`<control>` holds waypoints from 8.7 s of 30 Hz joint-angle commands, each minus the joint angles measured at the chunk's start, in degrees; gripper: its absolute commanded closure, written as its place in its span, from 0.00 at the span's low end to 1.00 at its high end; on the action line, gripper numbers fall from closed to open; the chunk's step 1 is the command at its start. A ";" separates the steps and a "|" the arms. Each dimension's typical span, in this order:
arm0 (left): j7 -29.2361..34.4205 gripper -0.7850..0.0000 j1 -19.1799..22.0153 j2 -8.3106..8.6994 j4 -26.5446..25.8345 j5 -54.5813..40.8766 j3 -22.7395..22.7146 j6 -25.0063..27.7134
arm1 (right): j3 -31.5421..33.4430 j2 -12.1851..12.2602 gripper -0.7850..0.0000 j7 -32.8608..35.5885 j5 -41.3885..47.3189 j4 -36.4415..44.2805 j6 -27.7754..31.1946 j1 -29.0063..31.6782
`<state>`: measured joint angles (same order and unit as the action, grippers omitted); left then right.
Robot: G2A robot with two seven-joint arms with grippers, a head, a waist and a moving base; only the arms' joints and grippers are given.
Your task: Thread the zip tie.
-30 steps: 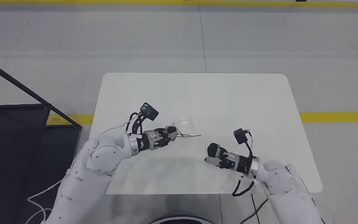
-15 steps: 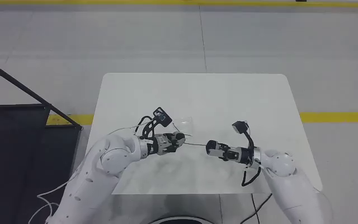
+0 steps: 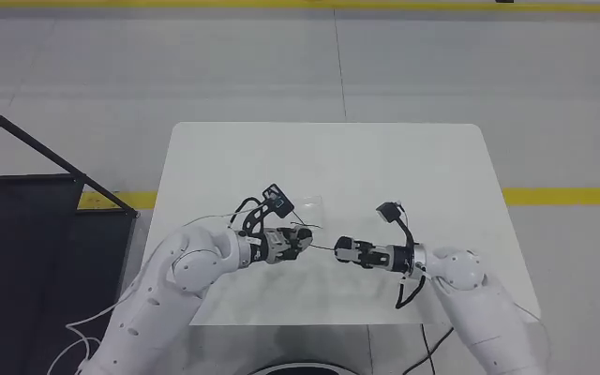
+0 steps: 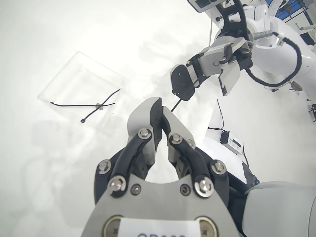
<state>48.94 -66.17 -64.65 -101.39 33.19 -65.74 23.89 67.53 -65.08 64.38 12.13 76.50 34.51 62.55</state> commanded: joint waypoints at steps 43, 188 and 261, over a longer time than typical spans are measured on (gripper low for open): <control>-2.36 0.00 0.85 0.90 -0.27 -2.97 1.11 -1.64 | -3.01 1.03 1.00 -0.81 1.11 -1.29 -1.33 -1.86; -47.44 1.00 -2.89 -10.59 16.07 -8.14 11.07 2.03 | 1.03 -0.16 1.00 -26.32 -0.02 7.54 -3.45 7.70; -23.41 1.00 -15.74 -4.03 1.88 -9.78 -20.56 9.74 | -4.55 0.00 0.00 -38.05 -55.67 33.13 -29.21 12.06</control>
<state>26.82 -81.69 -68.57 -99.10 22.87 -87.08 34.84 64.39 -64.94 25.90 -37.16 108.06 9.17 74.95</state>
